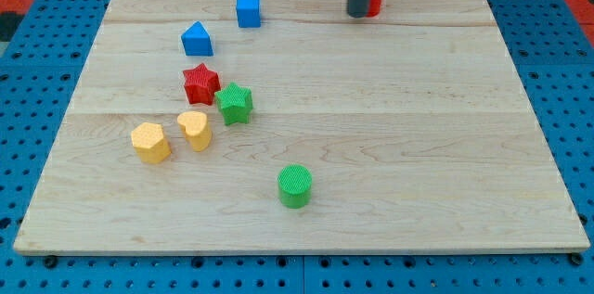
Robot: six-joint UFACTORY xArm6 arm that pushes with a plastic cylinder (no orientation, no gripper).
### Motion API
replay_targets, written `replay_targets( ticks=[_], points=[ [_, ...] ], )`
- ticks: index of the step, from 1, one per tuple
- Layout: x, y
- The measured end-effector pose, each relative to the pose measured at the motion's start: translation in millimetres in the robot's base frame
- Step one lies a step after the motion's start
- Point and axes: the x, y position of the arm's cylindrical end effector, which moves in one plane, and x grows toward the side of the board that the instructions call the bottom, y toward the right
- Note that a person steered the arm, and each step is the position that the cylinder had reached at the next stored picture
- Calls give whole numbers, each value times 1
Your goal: Push blue blocks towards the top of the board
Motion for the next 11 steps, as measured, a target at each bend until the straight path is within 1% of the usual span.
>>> replay_targets(
  ticks=[1,2,3,4,5,6,8,9,10,11],
  points=[
    [14,4],
    [61,-59],
    [66,-133],
    [34,-153],
    [22,-164],
    [22,-173],
    [16,-242],
    [-6,-233],
    [-18,-175],
    [-18,-140]
  ],
)
